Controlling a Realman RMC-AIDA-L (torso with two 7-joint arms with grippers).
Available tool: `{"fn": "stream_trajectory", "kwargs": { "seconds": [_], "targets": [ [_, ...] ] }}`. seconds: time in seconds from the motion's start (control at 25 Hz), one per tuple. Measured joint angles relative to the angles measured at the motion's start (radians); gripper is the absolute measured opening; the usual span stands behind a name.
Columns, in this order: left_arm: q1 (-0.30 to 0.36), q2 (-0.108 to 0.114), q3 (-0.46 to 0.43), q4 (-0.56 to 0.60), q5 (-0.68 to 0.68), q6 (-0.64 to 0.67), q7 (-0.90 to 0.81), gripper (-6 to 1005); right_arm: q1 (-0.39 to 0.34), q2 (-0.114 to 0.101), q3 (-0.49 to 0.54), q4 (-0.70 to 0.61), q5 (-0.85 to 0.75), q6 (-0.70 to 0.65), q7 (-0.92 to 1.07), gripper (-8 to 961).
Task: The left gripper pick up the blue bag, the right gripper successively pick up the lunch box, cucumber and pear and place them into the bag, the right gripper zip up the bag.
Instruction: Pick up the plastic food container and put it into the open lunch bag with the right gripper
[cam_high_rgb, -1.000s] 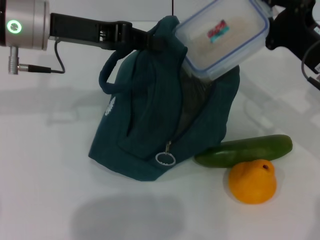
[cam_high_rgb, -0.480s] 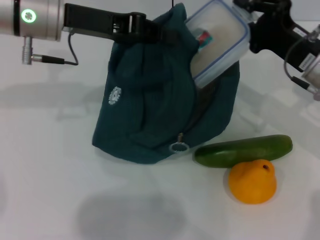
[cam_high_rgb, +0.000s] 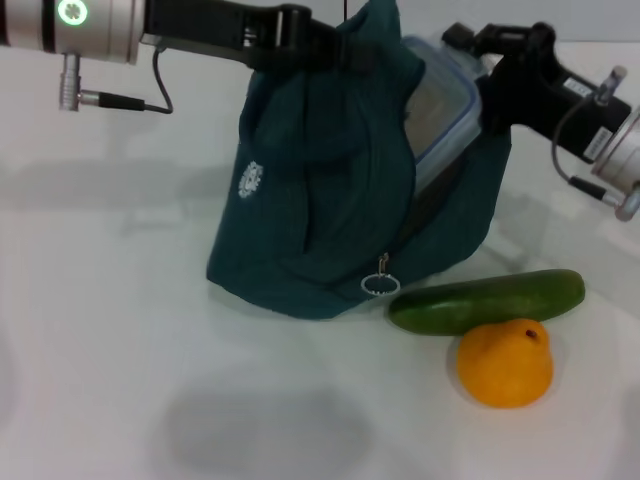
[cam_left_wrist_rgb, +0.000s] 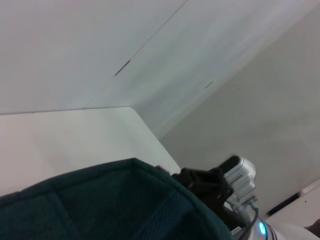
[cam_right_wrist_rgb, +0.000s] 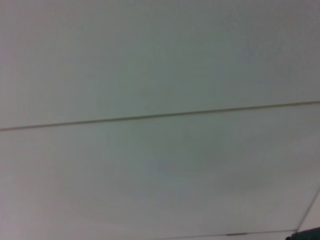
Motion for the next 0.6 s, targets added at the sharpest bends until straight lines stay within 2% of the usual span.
{"fn": "stream_trajectory", "kwargs": {
  "seconds": [0.12,0.36,0.6],
  "targets": [
    [-0.013,-0.001,0.0,0.0,-0.001,0.0,0.0,92,-0.001,0.0,-0.05,-0.02,-0.004,0.024,0.0,136],
    [-0.017,-0.003,0.003,0.0,-0.001,0.005,0.0,93,-0.013,0.0,-0.17,-0.145,0.004,0.15,-0.003,138],
    [-0.016,-0.005,0.004,0.0,-0.001,0.008,0.0,93,-0.008,0.0,-0.21,-0.183,0.005,0.169,-0.003,140]
  ]
}}
